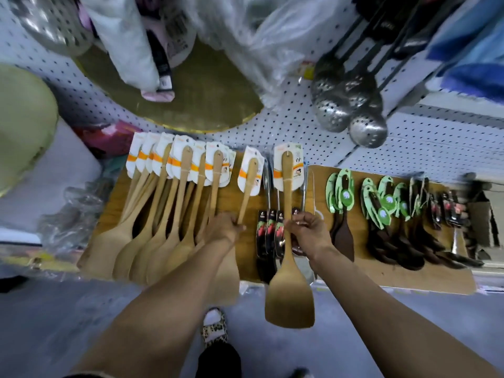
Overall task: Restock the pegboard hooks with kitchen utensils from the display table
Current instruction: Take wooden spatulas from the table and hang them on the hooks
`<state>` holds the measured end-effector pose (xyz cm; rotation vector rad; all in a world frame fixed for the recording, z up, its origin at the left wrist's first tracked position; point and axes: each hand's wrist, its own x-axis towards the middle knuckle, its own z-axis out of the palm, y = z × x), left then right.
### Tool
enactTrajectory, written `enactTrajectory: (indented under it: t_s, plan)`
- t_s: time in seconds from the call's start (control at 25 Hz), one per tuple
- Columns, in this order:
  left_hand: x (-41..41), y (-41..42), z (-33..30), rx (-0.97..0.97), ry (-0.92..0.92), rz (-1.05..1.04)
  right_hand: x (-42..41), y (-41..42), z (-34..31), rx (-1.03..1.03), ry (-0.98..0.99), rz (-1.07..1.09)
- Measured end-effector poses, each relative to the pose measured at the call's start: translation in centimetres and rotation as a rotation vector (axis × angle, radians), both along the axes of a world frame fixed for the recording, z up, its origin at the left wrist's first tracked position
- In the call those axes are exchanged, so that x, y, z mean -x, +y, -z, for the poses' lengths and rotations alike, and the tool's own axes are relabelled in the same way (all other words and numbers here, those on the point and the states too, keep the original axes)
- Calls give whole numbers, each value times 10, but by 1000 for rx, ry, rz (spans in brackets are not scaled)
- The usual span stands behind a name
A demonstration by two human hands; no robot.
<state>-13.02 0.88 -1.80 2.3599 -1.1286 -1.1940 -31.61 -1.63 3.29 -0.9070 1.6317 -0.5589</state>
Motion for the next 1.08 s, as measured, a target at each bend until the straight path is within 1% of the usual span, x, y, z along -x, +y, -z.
enactTrajectory:
  t_s: [0.16, 0.32, 0.48, 0.6, 0.76, 0.96, 1.08]
  plan:
    - [38, 29, -40, 110, 26, -4, 59, 16, -27, 76, 40, 20]
    - [116, 55, -88, 238, 28, 49, 150, 48, -61, 148, 24, 33]
    - [239, 79, -134, 357, 76, 199, 278, 95, -105, 270, 9, 91]
    - [331, 89, -159, 408, 195, 262, 378, 123, -131, 342, 0, 174]
    - [447, 93, -193, 398, 361, 345, 490, 158, -168, 429, -29, 308]
    - [580, 65, -238, 500, 408, 500, 613, 170, -194, 562, -22, 480]
    - [651, 39, -253, 532, 492, 552, 673, 160, -207, 623, -30, 548]
